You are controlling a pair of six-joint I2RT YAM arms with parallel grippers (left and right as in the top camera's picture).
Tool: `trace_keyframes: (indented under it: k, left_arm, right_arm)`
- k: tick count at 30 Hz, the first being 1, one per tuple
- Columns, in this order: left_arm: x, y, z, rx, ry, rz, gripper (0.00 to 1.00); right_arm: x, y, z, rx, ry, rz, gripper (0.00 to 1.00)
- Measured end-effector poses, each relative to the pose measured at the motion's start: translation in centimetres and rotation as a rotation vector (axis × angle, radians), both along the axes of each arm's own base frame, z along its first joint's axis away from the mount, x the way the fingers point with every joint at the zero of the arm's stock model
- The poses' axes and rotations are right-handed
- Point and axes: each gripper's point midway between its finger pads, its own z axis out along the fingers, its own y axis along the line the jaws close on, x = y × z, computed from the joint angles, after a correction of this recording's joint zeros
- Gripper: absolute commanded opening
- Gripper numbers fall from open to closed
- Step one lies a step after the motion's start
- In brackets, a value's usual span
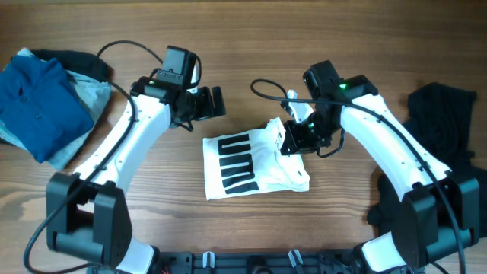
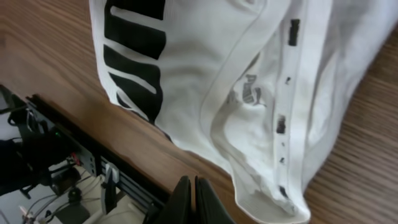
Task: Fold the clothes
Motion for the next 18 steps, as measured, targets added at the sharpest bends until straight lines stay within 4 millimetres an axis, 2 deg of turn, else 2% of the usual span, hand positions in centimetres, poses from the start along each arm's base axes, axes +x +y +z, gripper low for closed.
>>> trace_keyframes:
  k: [5, 6, 8, 11, 15, 18]
  left_arm:
    - [-1.5, -1.0, -4.9, 0.049, 0.142, -0.047, 1.0]
    - [-2.2, -0.9, -6.3, 0.064, 0.191, -0.051, 1.0]
    - [-3.4, -0.5, -7.7, 0.088, 0.265, -0.053, 1.0]
    - [-5.0, 0.1, -8.8, 0.119, 0.346, -0.055, 1.0]
    - [-6.3, 0.9, -9.6, 0.164, 0.402, -0.054, 1.0]
    - [-8.3, 1.9, -10.0, 0.194, 0.459, -0.017, 1.0]
  right_arm:
    - [-3.0, -0.9, -4.2, -0.017, 0.083, -0.001, 0.04]
    - [-3.4, -1.0, -5.0, -0.02, 0.09, -0.01, 0.04]
    - [-3.6, -1.3, -6.4, -0.038, 0.086, -0.035, 0.04]
    - [-2.7, -2.5, -8.1, -0.122, 0.048, -0.106, 0.04]
    - [-0.4, -4.3, -9.6, -0.221, -0.047, -0.198, 0.04]
    - [2.9, -5.8, -10.4, -0.235, -0.137, -0.276, 0.04]
